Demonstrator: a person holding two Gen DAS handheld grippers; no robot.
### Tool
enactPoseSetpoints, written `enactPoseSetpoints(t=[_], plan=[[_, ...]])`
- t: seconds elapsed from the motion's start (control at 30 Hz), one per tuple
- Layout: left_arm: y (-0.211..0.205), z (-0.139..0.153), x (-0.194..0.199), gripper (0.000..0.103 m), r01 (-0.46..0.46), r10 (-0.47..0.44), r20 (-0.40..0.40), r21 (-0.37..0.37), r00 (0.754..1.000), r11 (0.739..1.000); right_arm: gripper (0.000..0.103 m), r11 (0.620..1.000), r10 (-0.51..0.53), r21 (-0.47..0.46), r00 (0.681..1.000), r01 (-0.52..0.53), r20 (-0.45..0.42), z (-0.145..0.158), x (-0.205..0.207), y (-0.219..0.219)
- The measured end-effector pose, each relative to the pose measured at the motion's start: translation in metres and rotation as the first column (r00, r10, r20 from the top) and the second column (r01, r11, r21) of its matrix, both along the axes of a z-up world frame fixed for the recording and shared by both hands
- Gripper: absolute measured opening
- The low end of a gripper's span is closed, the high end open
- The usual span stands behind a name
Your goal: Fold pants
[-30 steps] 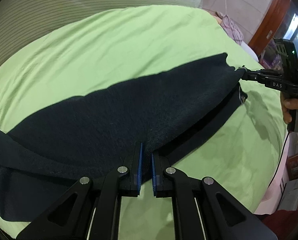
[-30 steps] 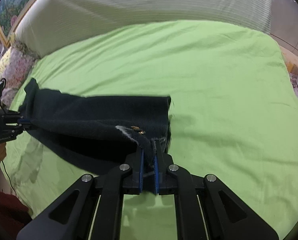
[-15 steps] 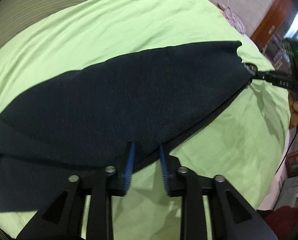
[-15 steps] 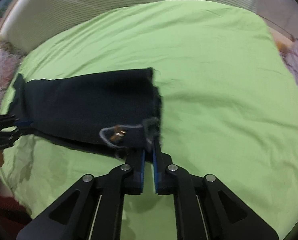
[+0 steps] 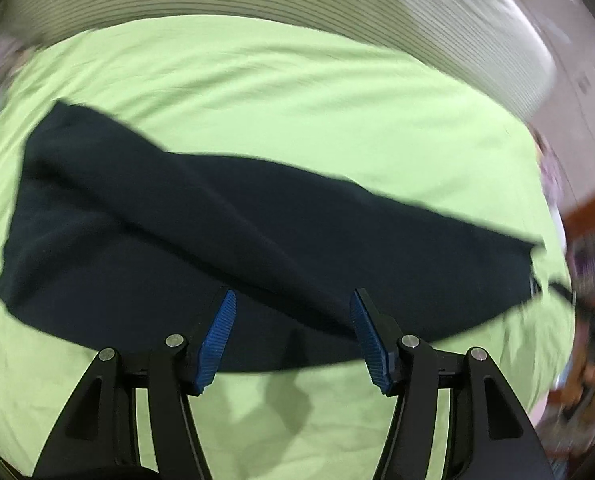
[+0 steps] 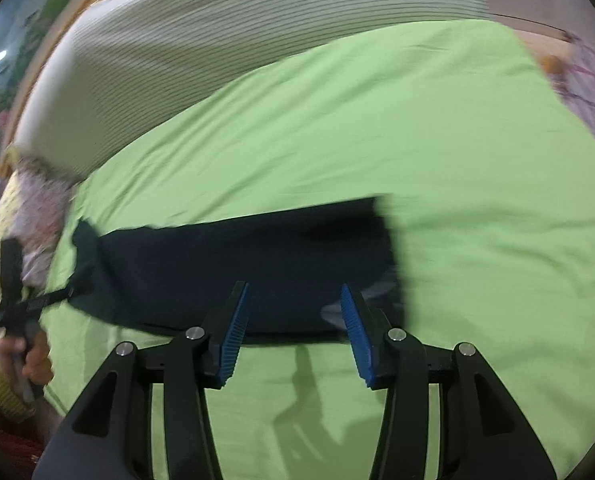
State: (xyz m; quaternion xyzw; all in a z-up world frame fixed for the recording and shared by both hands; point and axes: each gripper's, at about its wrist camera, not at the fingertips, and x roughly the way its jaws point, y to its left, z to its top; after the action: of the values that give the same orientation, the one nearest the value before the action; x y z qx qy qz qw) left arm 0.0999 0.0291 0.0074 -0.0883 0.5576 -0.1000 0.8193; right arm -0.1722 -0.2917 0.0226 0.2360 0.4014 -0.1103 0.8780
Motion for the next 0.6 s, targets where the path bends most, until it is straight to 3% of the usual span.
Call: enactPoseSetpoints(t=[0.17, 0.33, 0.53, 0.6], plan=[[0.045, 0.008, 0.034, 0.061, -0.183, 0.184, -0.009, 0.036, 0.983, 0.982, 0.048, 0.982, 0.182, 0.047, 0.983, -0.182, 0.017, -0.004, 0.051, 0.051], [0.084, 0.013, 0.071, 0.064, -0.359, 0.363, -0.06, 0.062, 0.93, 0.931, 0.048, 0.942, 0.33, 0.058, 0.944, -0.331, 0.026, -0.008, 0.098, 0.1], [0.102, 0.021, 0.121, 0.068, -0.444, 0.457, -0.071, 0.142, 0.887, 0.885, 0.048, 0.87, 0.487, 0.079, 0.873, -0.486, 0.009, -0.021, 0.148, 0.152], [0.103, 0.019, 0.138, 0.071, -0.454, 0.476, -0.079, 0.203, 0.876, 0.868, 0.048, 0.841, 0.535, 0.091, 0.845, -0.533, 0.0, -0.028, 0.167, 0.17]])
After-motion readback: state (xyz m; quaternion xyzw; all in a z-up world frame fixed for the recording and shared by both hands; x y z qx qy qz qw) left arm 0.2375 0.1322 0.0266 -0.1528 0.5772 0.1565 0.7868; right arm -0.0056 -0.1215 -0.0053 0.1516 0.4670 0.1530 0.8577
